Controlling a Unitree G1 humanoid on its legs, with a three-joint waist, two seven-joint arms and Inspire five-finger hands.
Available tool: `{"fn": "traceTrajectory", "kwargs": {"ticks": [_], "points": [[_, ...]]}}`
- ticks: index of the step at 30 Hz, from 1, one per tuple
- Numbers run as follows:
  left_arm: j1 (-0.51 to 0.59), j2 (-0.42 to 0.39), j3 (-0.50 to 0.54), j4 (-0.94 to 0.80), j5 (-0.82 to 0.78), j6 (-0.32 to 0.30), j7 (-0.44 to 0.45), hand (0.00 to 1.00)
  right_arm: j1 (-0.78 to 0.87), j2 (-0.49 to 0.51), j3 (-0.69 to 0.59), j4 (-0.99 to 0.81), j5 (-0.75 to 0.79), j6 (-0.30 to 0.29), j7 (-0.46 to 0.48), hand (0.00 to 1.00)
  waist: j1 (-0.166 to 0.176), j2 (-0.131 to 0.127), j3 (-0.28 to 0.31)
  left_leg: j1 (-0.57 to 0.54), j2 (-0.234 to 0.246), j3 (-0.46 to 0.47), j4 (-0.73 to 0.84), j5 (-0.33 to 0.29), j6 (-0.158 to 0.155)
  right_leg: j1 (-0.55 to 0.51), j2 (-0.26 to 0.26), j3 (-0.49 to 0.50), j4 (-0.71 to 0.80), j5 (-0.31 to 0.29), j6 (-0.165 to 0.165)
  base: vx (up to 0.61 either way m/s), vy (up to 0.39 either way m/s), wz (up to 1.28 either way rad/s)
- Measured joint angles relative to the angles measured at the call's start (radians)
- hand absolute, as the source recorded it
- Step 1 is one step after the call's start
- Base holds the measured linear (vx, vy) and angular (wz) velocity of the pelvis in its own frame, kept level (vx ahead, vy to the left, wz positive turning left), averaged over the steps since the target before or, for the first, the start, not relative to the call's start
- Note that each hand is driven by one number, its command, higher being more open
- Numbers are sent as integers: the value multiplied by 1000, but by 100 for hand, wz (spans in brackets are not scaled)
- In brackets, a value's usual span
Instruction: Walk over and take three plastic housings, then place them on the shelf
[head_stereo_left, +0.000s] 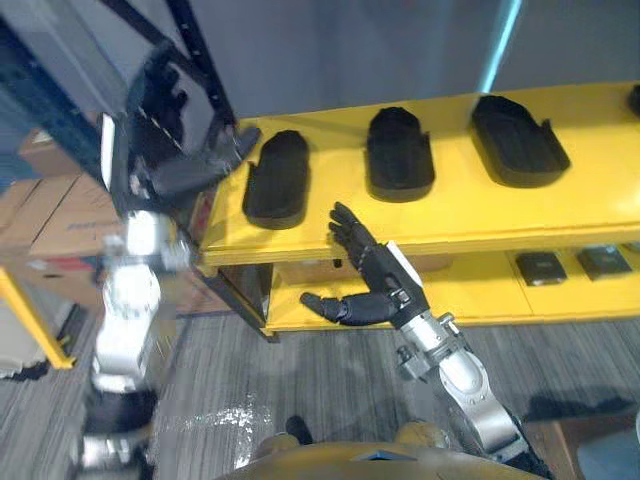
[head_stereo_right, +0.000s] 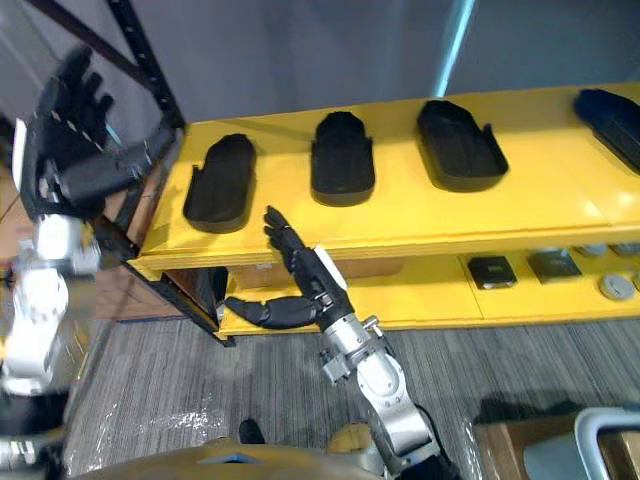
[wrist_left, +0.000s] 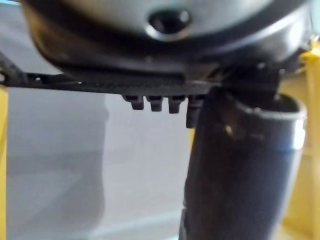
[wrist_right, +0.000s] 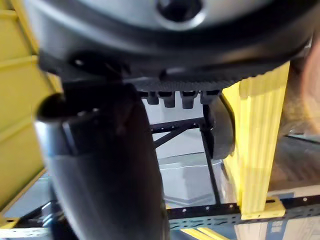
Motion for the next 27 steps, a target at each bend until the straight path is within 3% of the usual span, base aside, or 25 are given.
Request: {"fn": "traceTrajectory", "kwargs": {"ticks": [4, 8, 14, 17, 21, 27], "points": [[188, -115, -51, -10, 3, -59, -82, 100, -79, 13, -12, 131, -81, -46, -74, 100, 55, -7, 1, -7, 1, -55, 0, 6, -3, 47, 14, -53, -45, 8, -2, -49, -18, 39], [229, -120, -123, -9, 45, -119, -128, 100, -181, 27, -5, 177, -167, -82, -113, 100, 89, -26, 12, -18, 1, -87, 0, 11, -6, 64, 23, -79, -63, 15, -10, -49, -6, 22], [232, -123, -137, -3, 278, -248, -17, 100, -344, 21, -14, 344, -237, -118, -239, 100, 121, -52, 33, -48, -3, -123, 0, 30, 2, 69, 28, -113, -72, 34, -9, -18, -1, 17], [235, -121, -137, 20, 306, -251, 3, 100, -388, 16, -19, 392, -286, -118, -300, 100, 135, -49, 48, -68, -4, -145, -1, 39, 1, 63, 29, -136, -69, 30, -14, -36, 2, 23], [263, -123, -136, 150, 298, -223, 50, 100, -520, 14, -46, 460, -353, -118, -395, 100, 145, -32, 112, -93, -2, -171, -1, 54, 0, 49, 28, -159, -48, 23, -23, -56, 8, 18], [313, -132, -119, 226, 230, -212, 69, 100, -621, -28, -81, 540, -394, -118, -479, 100, 189, -33, 166, -118, -5, -189, -3, 67, 4, 18, 16, -171, -6, 9, -32, -16, 2, 10]]}}
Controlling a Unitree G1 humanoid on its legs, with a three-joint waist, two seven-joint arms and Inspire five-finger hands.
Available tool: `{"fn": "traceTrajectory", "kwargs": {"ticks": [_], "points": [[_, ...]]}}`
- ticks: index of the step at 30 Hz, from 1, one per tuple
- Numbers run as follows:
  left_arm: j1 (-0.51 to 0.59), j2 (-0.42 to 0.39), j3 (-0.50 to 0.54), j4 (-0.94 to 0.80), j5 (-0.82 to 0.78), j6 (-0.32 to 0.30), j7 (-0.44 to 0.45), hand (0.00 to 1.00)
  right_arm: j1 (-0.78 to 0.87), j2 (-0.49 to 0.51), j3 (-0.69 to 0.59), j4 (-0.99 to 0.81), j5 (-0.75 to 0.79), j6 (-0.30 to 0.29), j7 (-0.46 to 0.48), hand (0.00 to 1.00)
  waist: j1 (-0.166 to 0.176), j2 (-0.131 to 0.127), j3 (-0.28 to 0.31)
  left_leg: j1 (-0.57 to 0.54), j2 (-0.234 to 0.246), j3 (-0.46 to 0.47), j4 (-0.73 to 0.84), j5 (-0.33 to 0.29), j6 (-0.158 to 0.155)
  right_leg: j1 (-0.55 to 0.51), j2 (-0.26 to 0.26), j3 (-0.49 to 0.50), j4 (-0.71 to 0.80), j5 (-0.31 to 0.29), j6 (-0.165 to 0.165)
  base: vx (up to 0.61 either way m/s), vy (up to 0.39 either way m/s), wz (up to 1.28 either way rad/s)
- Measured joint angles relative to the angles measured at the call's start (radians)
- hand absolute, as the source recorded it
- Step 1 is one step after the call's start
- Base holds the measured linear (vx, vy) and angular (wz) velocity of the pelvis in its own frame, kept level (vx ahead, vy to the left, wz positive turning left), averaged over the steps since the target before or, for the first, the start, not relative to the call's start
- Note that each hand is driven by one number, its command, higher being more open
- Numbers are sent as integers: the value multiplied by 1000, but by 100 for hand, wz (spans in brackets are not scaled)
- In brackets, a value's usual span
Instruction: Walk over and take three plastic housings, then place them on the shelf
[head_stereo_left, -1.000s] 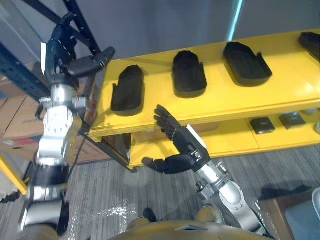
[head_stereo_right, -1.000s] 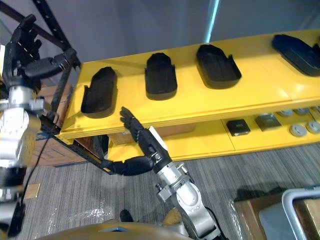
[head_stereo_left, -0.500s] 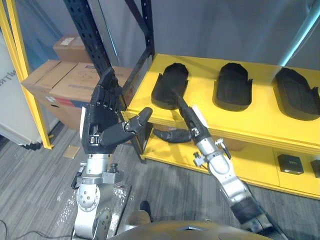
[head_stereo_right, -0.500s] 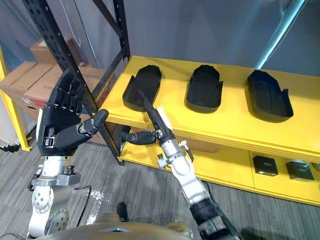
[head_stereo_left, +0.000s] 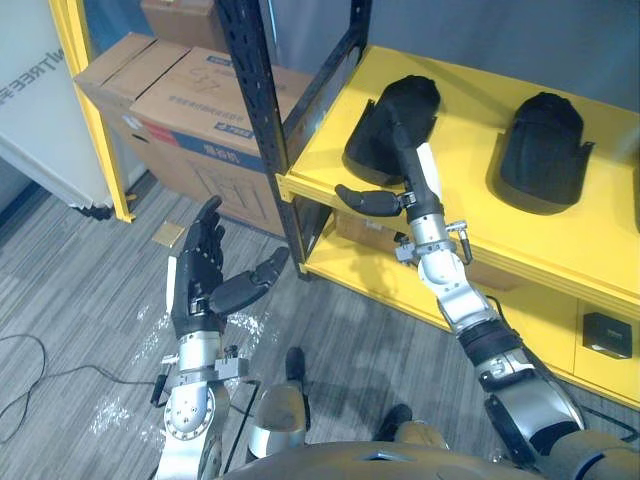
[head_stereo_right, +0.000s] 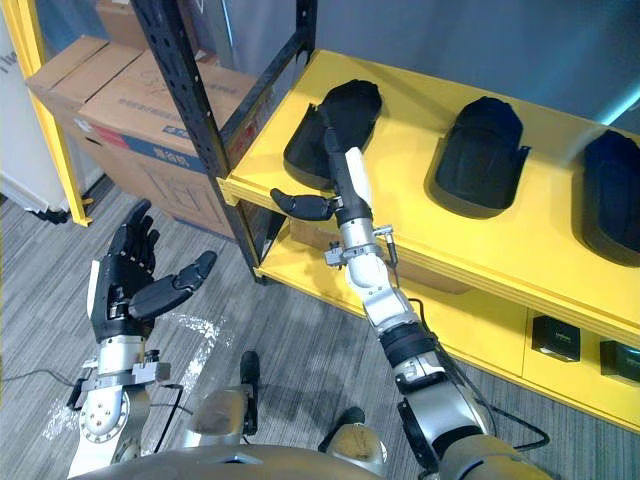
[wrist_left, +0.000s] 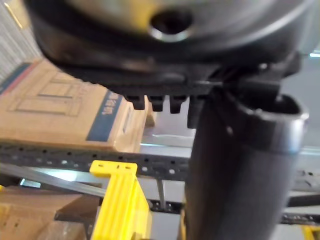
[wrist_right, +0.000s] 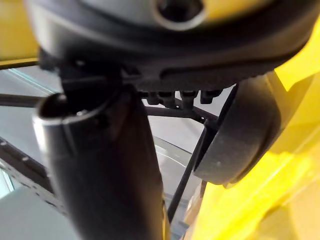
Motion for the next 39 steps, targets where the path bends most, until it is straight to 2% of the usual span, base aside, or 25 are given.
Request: {"fn": "traceTrajectory", "kwargs": {"ticks": [4, 5, 14, 22, 33, 39], "points": [[-5, -11, 5, -2, -16, -20, 14, 100, -21, -9, 0, 44, -51, 1, -78, 100, 5, 4, 23, -4, -9, -18, 0, 8, 3, -7, -18, -15, 41, -21, 8, -10, -6, 13], [-8, -11, 0, -2, -35, -30, 16, 100, -48, -18, 0, 63, -84, 1, -107, 100, 5, 6, 25, -18, -10, -19, 0, 8, 3, -28, -23, -14, 56, -31, 1, -29, -2, 5], [-22, -14, -6, -2, -55, -30, 19, 100, -153, -59, 7, 112, -189, 17, -122, 100, 6, 13, 64, -27, -12, -16, 0, 20, 7, -56, -41, -7, 100, -41, 3, 0, 0, 0], [-23, -14, -47, 0, -82, -30, 38, 100, -196, -113, 36, 137, -242, 54, -192, 100, 6, 13, 80, -27, -12, -7, -5, 23, 7, -71, -45, 6, 114, -43, 2, -10, -1, -3], [-26, -13, -73, 0, -82, -29, 54, 100, -283, -193, 96, 158, -455, 100, -313, 100, 5, 25, 111, -25, -13, -4, -35, 44, 4, -91, -51, 7, 137, -51, -8, 0, -1, 0], [-26, -12, -93, 0, -82, -29, 57, 100, -312, -235, 133, 161, -501, 129, -327, 100, 6, 27, 112, -24, -15, -4, -44, 55, 9, -100, -61, 8, 152, -53, -4, 0, 0, 0]]}}
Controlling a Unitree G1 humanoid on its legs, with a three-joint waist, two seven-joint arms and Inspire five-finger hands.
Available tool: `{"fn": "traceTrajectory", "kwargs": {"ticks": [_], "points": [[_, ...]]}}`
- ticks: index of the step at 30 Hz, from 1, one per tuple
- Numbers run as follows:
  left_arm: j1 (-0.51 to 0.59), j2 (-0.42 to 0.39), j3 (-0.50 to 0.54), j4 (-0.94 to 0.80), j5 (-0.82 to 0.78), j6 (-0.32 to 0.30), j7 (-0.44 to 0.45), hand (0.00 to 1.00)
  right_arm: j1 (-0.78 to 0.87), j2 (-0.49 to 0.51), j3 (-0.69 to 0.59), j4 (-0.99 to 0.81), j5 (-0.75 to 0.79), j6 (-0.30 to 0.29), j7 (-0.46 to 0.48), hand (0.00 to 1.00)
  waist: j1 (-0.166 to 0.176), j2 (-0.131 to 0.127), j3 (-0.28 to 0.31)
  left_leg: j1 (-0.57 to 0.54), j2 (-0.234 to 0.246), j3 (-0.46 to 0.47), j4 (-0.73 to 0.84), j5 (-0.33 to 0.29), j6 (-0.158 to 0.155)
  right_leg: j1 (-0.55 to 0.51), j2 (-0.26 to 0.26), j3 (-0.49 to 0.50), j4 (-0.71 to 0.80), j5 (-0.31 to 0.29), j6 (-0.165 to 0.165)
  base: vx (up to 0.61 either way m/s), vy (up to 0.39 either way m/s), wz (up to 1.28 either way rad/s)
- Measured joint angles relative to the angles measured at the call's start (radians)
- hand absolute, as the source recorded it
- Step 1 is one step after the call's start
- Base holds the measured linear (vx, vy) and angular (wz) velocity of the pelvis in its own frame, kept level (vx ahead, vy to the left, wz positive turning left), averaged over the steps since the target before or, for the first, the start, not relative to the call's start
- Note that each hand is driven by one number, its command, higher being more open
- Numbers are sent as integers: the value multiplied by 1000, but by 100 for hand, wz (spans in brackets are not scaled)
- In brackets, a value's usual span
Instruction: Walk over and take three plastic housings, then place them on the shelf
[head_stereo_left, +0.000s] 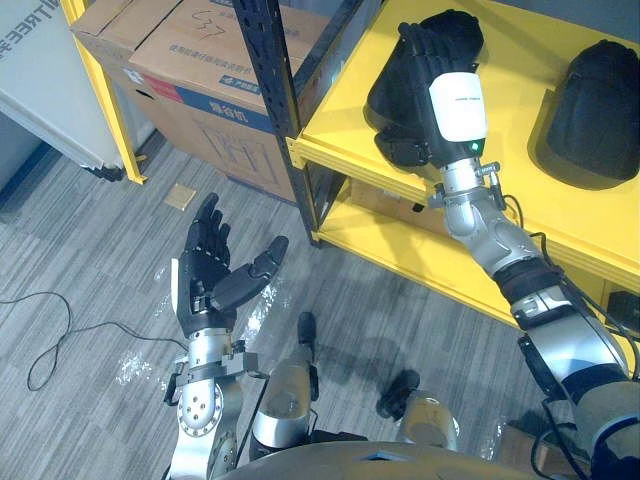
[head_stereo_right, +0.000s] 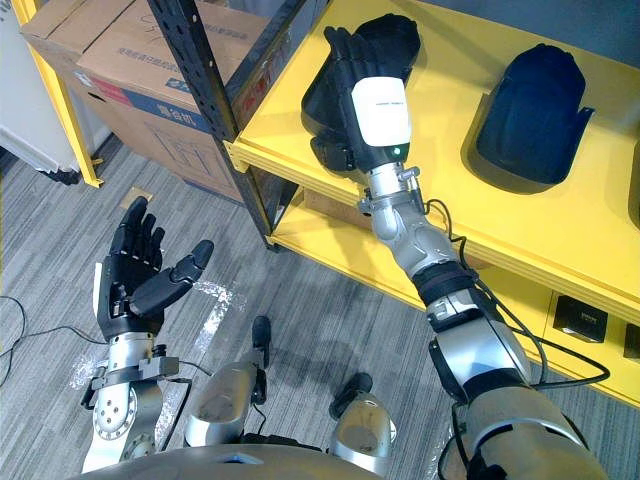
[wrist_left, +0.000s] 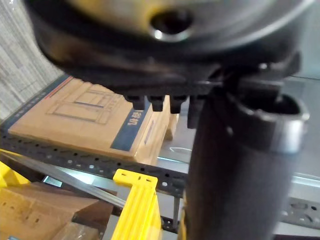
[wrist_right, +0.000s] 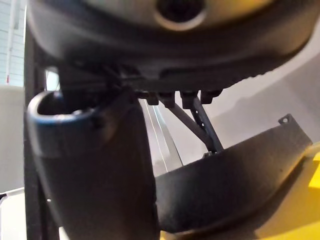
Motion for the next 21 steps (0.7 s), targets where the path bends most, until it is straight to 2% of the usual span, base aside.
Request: {"fn": "traceTrajectory", "kwargs": {"ticks": [7, 12, 21], "points": [[-4, 2, -13, 2, 0, 0, 13, 100, -54, -35, 50, 53, -2, 6, 1, 100, 1, 3, 2, 4, 2, 0, -14, 9, -8, -5, -1, -2, 15, -7, -6, -6, -3, 1], [-26, 7, -23, 36, 0, 0, 15, 100, -107, -49, 76, 117, 1, 7, 0, 100, 2, 22, 8, 15, 1, 0, -31, 11, -16, -8, -14, 0, 34, -11, -2, 0, 0, 0], [-28, 24, -59, 40, 0, 0, 17, 100, -150, -72, 95, 158, 3, 8, -1, 100, 8, 23, 8, 13, -1, 1, -31, 14, -17, -21, -21, 4, 65, -26, -2, 9, -15, 0]]}}
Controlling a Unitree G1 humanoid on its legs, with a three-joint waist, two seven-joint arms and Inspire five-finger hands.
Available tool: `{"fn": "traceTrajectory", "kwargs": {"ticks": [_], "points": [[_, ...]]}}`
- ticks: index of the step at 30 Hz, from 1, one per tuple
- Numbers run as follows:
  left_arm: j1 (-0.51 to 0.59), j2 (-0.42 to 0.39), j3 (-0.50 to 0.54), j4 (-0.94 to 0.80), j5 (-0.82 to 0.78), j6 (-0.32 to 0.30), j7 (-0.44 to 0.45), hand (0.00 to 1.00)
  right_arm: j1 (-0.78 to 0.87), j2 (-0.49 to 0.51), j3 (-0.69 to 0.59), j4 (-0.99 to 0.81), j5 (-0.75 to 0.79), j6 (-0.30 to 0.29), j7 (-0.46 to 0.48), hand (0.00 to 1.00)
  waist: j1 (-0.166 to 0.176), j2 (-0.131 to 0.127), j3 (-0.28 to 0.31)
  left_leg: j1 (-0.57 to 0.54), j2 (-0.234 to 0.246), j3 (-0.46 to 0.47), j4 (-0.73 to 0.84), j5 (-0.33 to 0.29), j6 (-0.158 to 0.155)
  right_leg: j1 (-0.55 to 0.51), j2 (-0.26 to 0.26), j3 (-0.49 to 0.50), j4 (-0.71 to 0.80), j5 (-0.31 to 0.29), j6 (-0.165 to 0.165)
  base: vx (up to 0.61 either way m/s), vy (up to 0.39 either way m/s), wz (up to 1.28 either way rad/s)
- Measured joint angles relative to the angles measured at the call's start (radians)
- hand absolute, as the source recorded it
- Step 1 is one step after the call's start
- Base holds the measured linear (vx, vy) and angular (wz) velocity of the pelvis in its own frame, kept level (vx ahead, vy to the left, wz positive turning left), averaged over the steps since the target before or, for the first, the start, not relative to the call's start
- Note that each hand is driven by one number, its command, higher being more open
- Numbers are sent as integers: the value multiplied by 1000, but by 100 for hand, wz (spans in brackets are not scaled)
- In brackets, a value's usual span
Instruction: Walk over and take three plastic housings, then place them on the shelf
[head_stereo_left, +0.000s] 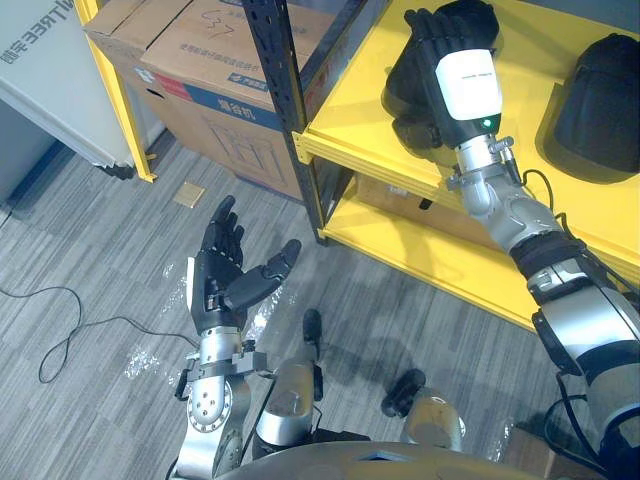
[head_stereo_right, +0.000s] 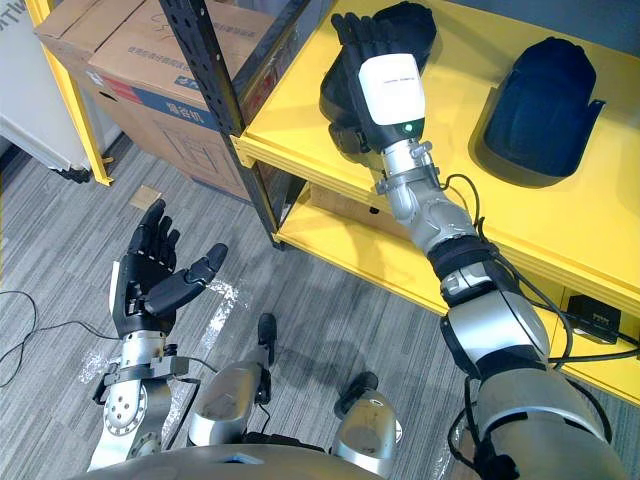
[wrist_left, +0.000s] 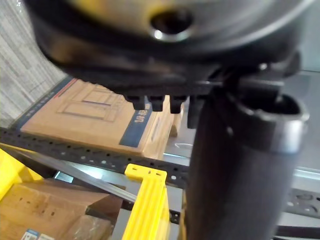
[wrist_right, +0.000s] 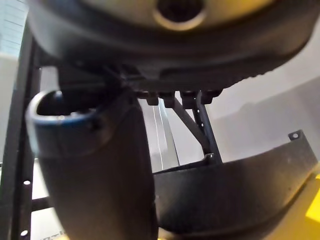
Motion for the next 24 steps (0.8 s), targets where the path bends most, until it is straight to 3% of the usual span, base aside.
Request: {"fn": "traceTrajectory", "kwargs": {"ticks": [9, 18, 22, 24], "points": [[-2, 0, -6, 0, 0, 0, 14, 100, -56, -9, 21, 66, 7, 8, 1, 100, 0, 5, -1, 0, 0, -4, 0, 8, 3, -12, -11, -1, 38, -25, -2, 23, -29, 1], [-10, 1, -12, 0, -2, 0, 19, 100, -65, -47, 25, 66, 9, -13, 4, 100, 12, 30, 1, 1, 3, -5, 0, 13, 3, -15, -10, 0, 50, -33, -5, 17, -20, -1], [-11, 4, -29, 1, 1, 0, 18, 100, 14, -62, -6, -63, 8, -34, 5, 100, 7, 29, 0, 15, 3, 2, 0, 15, 5, 4, -2, 1, 28, -29, 0, 38, -16, -3], [-6, 5, -24, 1, 1, -2, 26, 100, 170, -63, -71, -275, 8, -66, 5, 100, -3, 27, -9, 34, 3, 9, -1, 9, 7, 32, 9, 1, -4, -22, 7, 70, -19, -7]]}}
